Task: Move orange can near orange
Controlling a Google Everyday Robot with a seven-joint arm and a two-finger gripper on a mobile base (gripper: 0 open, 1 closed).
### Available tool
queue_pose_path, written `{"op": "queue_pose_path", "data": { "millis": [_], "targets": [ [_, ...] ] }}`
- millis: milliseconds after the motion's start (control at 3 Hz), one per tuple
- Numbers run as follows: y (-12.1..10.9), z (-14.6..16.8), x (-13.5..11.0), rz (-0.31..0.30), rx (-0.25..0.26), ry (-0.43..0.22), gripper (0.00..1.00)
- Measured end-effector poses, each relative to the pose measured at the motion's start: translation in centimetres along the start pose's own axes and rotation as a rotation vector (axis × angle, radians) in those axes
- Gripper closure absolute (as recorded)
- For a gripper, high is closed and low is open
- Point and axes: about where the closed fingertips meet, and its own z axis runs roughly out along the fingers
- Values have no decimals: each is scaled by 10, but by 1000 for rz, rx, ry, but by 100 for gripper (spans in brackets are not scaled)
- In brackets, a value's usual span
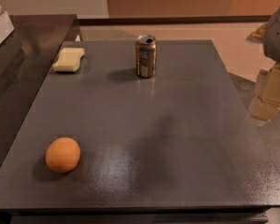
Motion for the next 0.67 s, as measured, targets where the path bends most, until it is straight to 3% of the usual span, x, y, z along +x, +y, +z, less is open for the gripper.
{"op": "queue_pose_path", "data": {
  "millis": [333, 667],
  "targets": [
    [0, 0, 0, 0, 0, 0, 0],
    [-15, 11, -15, -13, -3, -28, 0]
  ]
}}
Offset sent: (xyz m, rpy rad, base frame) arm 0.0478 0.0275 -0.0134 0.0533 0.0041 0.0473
